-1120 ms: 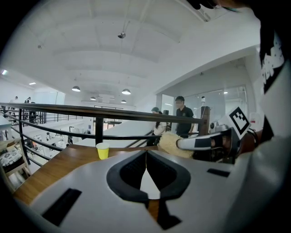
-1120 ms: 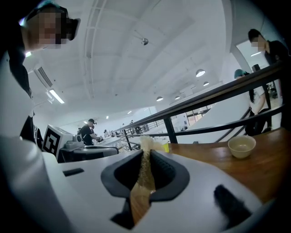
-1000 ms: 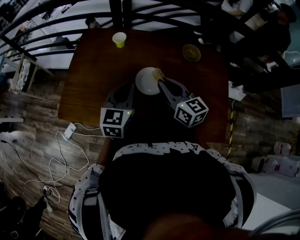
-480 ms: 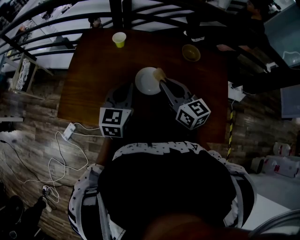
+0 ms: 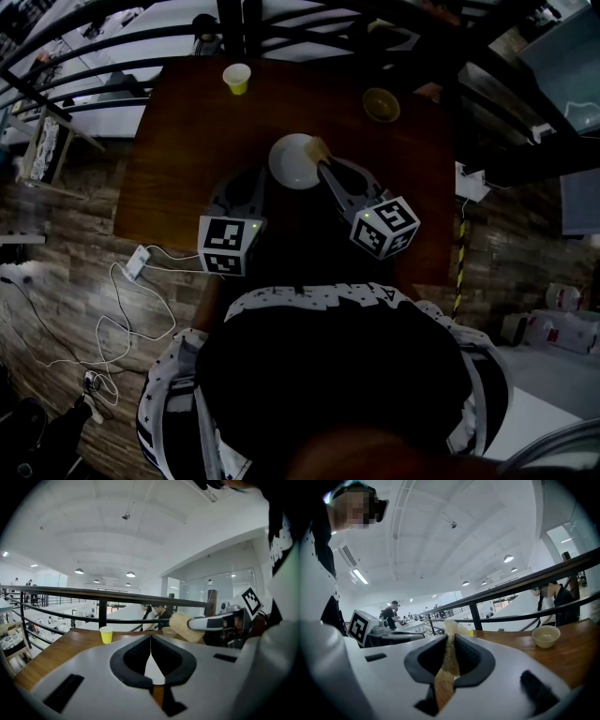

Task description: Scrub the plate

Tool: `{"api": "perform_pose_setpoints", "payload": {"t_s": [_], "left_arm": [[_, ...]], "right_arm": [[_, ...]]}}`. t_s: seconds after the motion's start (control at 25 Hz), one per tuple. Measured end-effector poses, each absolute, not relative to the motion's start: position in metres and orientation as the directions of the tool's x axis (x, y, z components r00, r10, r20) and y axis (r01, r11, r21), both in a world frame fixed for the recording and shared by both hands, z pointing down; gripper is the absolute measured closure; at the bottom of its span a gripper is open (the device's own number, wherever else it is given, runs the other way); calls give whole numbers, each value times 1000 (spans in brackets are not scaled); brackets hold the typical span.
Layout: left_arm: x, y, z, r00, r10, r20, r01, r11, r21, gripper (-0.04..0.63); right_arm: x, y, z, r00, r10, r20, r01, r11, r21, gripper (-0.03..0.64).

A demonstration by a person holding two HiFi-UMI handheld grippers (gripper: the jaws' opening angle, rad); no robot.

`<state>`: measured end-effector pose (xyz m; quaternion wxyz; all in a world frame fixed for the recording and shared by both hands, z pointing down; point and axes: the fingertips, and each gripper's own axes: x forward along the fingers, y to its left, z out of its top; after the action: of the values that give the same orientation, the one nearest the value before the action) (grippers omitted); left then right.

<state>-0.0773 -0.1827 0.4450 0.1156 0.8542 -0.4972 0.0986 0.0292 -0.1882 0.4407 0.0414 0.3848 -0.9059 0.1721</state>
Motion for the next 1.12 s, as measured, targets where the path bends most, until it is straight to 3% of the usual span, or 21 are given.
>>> {"api": "perform_pose_setpoints", "payload": {"t_s": [1.12], "left_arm": [[-78,-183,449,488,-823,290,-871,-480,103,581]], "right_arm": [[26,-185,445,-705,-675,217,-708,648,-282,568]]}}
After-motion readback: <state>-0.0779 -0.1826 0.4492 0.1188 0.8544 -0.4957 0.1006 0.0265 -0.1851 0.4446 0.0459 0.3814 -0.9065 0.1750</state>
